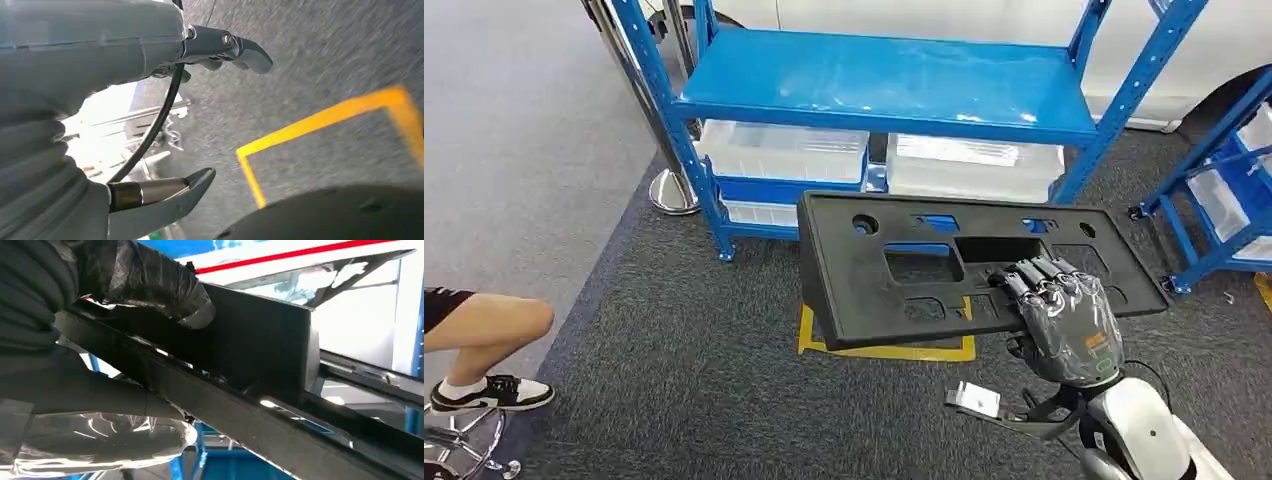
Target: Take the parts from the cabinet and place them on the table.
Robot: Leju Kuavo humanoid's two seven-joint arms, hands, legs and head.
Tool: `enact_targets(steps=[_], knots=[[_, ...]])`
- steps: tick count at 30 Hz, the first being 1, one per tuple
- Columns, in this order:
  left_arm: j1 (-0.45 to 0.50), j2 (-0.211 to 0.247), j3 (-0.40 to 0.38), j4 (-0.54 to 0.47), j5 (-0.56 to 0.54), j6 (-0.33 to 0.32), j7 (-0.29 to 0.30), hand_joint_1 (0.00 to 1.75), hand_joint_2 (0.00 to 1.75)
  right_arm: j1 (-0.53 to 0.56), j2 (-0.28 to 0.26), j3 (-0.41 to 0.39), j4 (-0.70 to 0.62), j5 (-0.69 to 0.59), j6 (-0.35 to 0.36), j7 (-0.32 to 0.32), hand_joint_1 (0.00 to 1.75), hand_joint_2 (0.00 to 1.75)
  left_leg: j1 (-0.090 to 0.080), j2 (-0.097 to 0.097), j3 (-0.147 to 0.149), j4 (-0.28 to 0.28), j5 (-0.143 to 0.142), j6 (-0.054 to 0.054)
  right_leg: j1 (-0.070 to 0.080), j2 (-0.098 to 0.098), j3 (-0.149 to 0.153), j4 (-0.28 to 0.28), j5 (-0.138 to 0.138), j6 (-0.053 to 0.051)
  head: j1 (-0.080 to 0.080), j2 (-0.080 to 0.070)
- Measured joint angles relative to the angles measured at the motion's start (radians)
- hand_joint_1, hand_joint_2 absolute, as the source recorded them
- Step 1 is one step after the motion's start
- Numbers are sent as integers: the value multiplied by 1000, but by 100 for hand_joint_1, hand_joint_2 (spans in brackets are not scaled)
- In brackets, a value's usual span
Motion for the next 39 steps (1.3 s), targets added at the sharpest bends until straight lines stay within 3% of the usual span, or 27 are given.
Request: enact_targets(steps=[1,2,3,5,6,8,12,13,15,16,17,19,20,21,22,23,26,27,29,31,32,33,34,36,37,38,39], knots=[[0,2,0,0,0,-3,0,0,175,2,0,-1,-1,3,2,0,175,175,2,0,-14,73,-35,-4,0,0,-16,4,12,1,0,0],[0,3,-1,0,0,-3,0,0,175,3,0,-1,-1,6,5,0,175,175,4,0,-21,132,-38,-8,0,0,-38,12,24,2,0,0],[0,5,-1,0,0,-4,-1,0,175,4,2,-1,-1,12,9,1,175,175,6,0,-11,151,-11,-11,-1,0,-60,20,33,4,0,0],[-1,11,-1,0,0,-7,-2,0,175,4,6,-1,-1,27,14,5,175,175,11,0,67,74,68,-14,-5,-1,-103,40,50,12,0,0],[-2,15,-1,0,0,-7,-2,0,175,4,9,-1,-1,34,15,8,175,175,12,0,128,-5,77,-14,-6,-1,-121,52,56,17,0,0],[-5,18,-1,0,0,-7,-2,0,175,4,12,-1,-2,38,16,11,175,175,5,-6,226,-169,9,-6,-4,-2,-143,71,68,29,1,0],[0,19,-3,0,-5,-12,-2,0,175,7,15,0,-1,38,16,13,175,175,7,-5,191,-172,49,28,-7,2,-153,54,107,55,0,0],[-5,19,-5,0,-7,-15,-7,0,175,9,16,0,-1,40,15,14,175,175,9,-2,182,-174,57,39,-10,6,-166,71,67,58,1,0],[-3,23,-5,0,-9,-23,-30,0,175,16,16,-2,-1,42,13,19,175,175,8,10,154,-174,81,51,-10,8,-196,187,-62,67,3,0],[-2,23,-5,0,-14,-29,-35,0,175,23,16,-3,-1,41,11,21,175,175,6,12,142,-174,90,53,-11,8,-212,263,-103,71,3,0],[-2,23,-8,0,-23,-34,-36,0,175,31,16,-4,-1,38,11,23,175,175,5,17,130,-172,99,53,-11,8,-224,326,-110,72,3,0],[0,23,-12,0,-27,-33,-38,0,175,43,15,-8,-1,33,11,26,175,175,3,33,109,-170,112,51,-11,7,-203,350,-54,72,3,0],[1,23,-13,0,-27,-29,-40,0,175,47,15,-12,-2,32,11,27,175,175,3,43,99,-167,118,48,-10,3,-153,288,-16,69,3,0],[3,23,-13,0,-27,-25,-41,0,175,48,15,-15,-2,32,11,29,175,175,2,50,95,-166,122,44,-9,-10,-87,196,-2,65,3,0],[3,23,-13,0,-27,-23,-41,0,175,49,15,-18,-5,32,11,30,175,175,1,60,95,-164,124,40,-3,-56,-14,93,-15,57,3,0],[4,22,-13,0,-27,-22,-42,0,175,47,15,-20,-7,32,11,30,175,175,-3,68,93,-162,127,36,12,-81,21,31,-42,50,3,0],[3,23,-14,0,-27,-21,-43,0,175,52,14,-26,-11,32,10,31,175,175,-2,106,97,-167,139,17,16,-47,11,15,-40,30,2,0],[3,22,-14,0,-27,-21,-44,0,175,56,14,-28,-12,32,10,31,175,175,-5,107,95,-165,135,12,6,-36,14,4,-30,19,2,0],[4,23,-14,0,-25,-22,-47,0,175,60,14,-30,-15,32,11,31,175,175,4,31,71,-100,72,0,2,-18,5,1,-18,7,1,0],[7,23,-14,0,-23,-22,-48,0,175,65,14,-30,-18,32,14,31,175,175,5,8,11,58,-16,-5,3,3,-7,5,-11,1,0,0],[9,23,-14,0,-21,-22,-50,0,175,67,14,-30,-18,33,16,31,175,175,5,7,-17,132,-41,-6,5,18,-14,10,-10,0,1,0],[11,23,-14,0,-19,-21,-51,0,175,67,16,-30,-18,37,22,31,175,175,5,7,-22,154,-35,-6,5,30,-19,15,-9,0,1,0],[11,23,-14,0,-14,-21,-53,0,175,66,19,-30,-18,39,29,29,175,175,5,6,-4,127,-8,-4,5,43,-23,22,-9,1,1,0],[11,26,-12,0,-1,-21,-55,0,175,55,38,-27,-17,54,40,24,175,175,5,-8,80,-28,78,3,6,70,-27,33,-11,2,1,0],[10,29,-9,0,10,-25,-55,0,175,44,55,-23,-13,64,43,22,175,175,4,-42,118,-111,102,11,4,81,-31,39,-13,4,1,0],[13,37,-2,0,23,-31,-50,0,175,27,75,-14,-5,74,45,23,175,175,9,-90,138,-127,89,17,7,94,-45,46,-12,9,3,0],[11,34,4,0,28,-37,-49,0,175,16,89,-3,2,77,50,22,175,175,9,-85,137,-139,92,13,1,105,-50,47,-8,15,0,0]])
